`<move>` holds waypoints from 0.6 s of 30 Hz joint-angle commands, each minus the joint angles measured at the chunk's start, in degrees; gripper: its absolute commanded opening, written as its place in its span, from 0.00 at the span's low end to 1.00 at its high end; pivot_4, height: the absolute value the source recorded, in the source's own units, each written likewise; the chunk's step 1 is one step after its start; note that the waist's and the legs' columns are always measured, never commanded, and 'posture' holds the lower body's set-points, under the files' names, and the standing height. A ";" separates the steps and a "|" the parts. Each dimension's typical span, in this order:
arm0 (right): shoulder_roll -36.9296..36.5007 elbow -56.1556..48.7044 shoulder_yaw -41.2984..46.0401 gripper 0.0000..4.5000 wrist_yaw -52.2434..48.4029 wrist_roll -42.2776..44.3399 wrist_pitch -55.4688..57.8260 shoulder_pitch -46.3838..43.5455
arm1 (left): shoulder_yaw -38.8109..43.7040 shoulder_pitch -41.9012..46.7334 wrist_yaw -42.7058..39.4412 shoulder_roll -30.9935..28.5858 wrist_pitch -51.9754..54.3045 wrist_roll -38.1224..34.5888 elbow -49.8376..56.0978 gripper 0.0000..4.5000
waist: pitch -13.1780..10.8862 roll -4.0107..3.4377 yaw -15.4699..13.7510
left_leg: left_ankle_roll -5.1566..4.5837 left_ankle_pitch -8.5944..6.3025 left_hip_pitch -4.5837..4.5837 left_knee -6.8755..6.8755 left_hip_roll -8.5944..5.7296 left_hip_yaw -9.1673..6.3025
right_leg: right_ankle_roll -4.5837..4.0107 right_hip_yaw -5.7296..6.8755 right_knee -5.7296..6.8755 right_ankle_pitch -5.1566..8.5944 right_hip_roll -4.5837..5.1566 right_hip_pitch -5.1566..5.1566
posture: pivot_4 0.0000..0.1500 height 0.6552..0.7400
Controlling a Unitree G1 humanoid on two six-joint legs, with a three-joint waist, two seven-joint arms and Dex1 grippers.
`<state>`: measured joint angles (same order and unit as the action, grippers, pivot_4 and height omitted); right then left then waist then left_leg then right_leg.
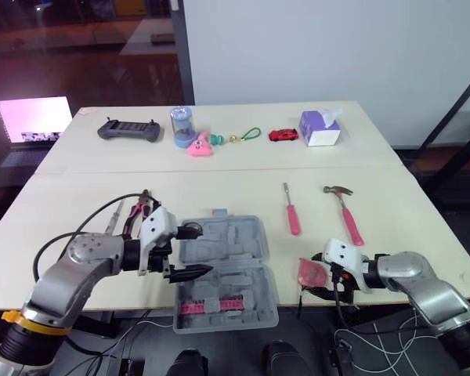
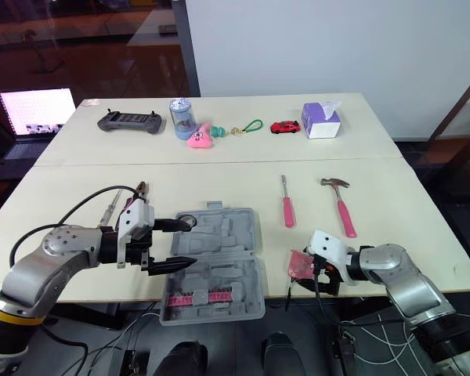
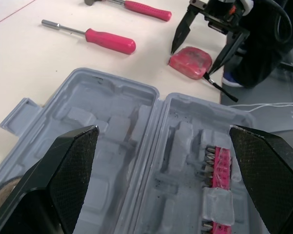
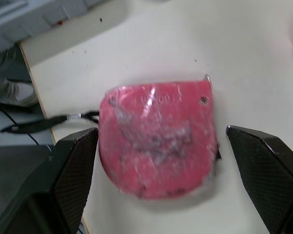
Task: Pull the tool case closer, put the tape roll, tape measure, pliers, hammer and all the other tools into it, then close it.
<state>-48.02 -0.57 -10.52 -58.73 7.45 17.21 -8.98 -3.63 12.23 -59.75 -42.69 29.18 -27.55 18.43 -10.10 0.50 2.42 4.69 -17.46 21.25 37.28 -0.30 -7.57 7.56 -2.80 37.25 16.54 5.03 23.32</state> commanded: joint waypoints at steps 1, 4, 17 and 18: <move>1.50 0.29 0.14 0.79 0.26 -0.07 0.96 -1.43 | 0.57 1.15 -0.64 -0.24 -1.41 0.25 0.27 1.00 | 0.00 0.00 0.00 | 0.00 0.00 0.00 0.00 0.00 0.00 | 0.00 0.00 0.00 0.00 0.00 0.00 | 1.00 1.00; 2.07 0.34 -0.19 0.65 0.55 -1.11 0.66 -2.24 | 0.87 0.83 -0.74 -0.38 -1.74 0.39 -0.04 1.00 | 0.00 0.00 0.04 | 0.00 0.00 0.00 0.00 0.00 0.00 | 0.00 0.00 0.00 0.00 0.00 0.00 | 1.00 1.00; 1.43 -6.35 -7.39 0.65 -5.16 -6.59 12.70 -23.87 | 5.84 -8.29 2.84 0.01 -4.59 1.34 0.20 1.00 | -0.03 -0.10 0.59 | 0.01 0.00 0.00 -0.05 0.01 -0.02 | -0.02 -0.02 0.10 0.00 -0.02 0.13 | 1.00 1.00; 1.54 -5.36 -9.60 0.65 -7.53 -7.07 15.46 -27.36 | 6.28 -9.03 3.37 0.24 -4.90 1.32 0.26 1.00 | -0.03 -0.10 0.44 | 0.01 0.00 0.00 -0.05 0.01 -0.03 | -0.02 -0.02 0.08 0.00 -0.01 0.12 | 1.00 1.00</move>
<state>-46.44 -5.47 -17.37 -62.87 1.20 29.36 -33.66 0.57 3.76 -57.17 -42.44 25.60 -26.43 17.60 -10.13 0.40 2.85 4.70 -17.45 21.26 37.23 -0.29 -7.59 7.54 -2.82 37.31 16.53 5.02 23.44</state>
